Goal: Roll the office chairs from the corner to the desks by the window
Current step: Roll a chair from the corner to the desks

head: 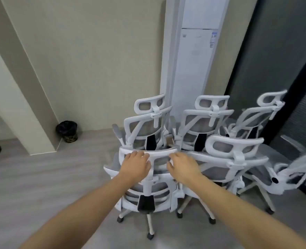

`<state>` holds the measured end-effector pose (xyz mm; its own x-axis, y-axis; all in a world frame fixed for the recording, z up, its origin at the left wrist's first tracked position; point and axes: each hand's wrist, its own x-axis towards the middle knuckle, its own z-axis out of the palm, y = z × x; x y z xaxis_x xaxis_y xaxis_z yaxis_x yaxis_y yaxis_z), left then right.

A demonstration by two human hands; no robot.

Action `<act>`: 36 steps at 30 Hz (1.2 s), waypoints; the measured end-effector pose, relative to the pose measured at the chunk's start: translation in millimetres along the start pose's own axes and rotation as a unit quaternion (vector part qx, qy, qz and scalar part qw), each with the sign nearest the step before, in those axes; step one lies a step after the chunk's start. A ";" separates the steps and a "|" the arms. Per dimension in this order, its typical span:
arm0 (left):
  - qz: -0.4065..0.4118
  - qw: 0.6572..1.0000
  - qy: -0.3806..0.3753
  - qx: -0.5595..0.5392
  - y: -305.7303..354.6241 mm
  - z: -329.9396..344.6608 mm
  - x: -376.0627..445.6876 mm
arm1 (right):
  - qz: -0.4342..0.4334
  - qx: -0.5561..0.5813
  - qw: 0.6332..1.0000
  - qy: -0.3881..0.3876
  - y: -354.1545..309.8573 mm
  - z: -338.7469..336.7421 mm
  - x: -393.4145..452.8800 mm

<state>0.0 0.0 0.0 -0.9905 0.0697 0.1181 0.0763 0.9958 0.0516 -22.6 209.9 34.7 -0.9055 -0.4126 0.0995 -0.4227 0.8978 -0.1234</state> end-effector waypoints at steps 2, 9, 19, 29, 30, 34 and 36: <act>-0.021 1.000 0.005 -0.018 -2.3 10.9 22.6 | -0.025 0.001 1.000 0.012 10.6 10.1 32.3; -0.068 0.998 -0.018 0.000 -34.2 48.5 63.3 | -0.115 0.035 0.992 -0.034 26.8 64.3 122.4; -0.048 0.994 0.096 -0.028 -72.4 72.6 82.3 | -0.137 -0.003 0.988 0.077 30.4 113.0 135.9; -0.077 0.988 0.135 -0.019 -58.1 85.2 69.1 | -0.160 -0.002 0.979 0.122 39.3 123.0 129.9; -0.083 0.987 0.135 -0.016 -53.6 84.1 65.0 | -0.168 0.001 0.978 0.122 41.4 121.9 127.4; -0.114 0.986 0.118 -0.013 -30.4 76.3 49.0 | -0.209 0.022 0.970 0.122 52.2 114.6 119.5; -0.142 0.984 0.104 -0.013 -14.8 74.8 38.8 | -0.230 0.028 0.966 0.117 59.4 112.5 114.1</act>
<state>-48.1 -7.6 -70.3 -0.9279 -0.2277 0.2951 -0.1949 0.9713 0.1366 -155.4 198.8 -72.4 -0.5898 -0.7141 0.3770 -0.7861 0.6146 -0.0657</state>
